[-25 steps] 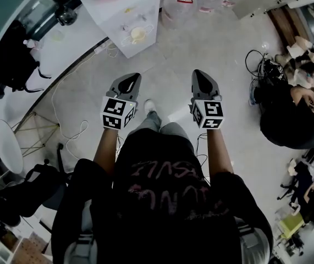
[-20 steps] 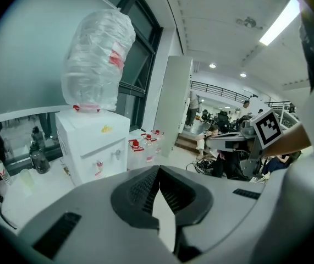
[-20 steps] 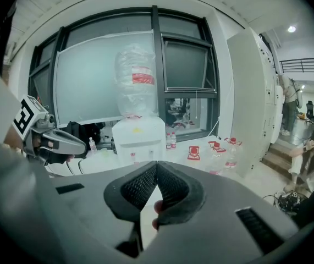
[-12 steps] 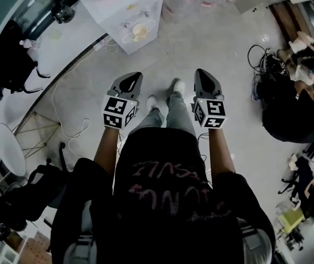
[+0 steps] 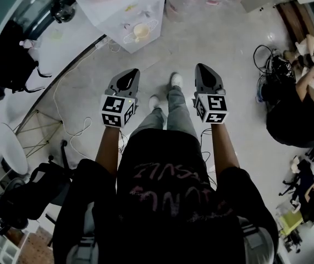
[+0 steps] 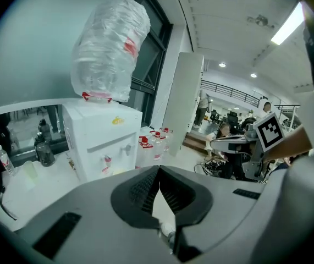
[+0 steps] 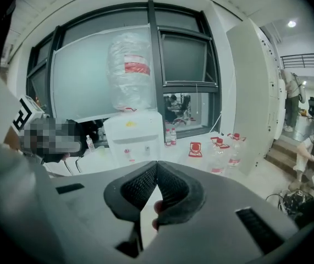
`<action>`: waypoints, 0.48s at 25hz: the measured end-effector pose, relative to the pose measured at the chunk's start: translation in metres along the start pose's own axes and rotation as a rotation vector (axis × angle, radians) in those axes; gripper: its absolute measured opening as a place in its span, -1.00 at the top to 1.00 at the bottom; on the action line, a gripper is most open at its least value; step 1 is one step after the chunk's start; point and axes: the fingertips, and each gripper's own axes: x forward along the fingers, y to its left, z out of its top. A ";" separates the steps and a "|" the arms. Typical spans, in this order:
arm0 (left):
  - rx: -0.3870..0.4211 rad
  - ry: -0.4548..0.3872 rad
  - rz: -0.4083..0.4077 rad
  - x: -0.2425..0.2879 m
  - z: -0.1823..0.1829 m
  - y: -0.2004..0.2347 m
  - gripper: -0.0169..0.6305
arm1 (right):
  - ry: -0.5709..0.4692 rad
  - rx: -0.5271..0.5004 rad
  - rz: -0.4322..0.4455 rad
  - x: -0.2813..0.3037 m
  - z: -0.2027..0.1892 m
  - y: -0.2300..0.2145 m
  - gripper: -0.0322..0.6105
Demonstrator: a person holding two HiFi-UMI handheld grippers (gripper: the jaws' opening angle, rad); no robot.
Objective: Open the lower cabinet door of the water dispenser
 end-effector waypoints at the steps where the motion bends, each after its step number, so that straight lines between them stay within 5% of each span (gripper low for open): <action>1: -0.007 -0.001 0.012 0.003 0.001 0.005 0.91 | 0.002 -0.006 0.010 0.006 0.000 0.000 0.86; 12: -0.088 0.026 0.095 0.049 -0.015 0.033 0.91 | 0.048 -0.020 0.087 0.056 -0.017 -0.025 0.86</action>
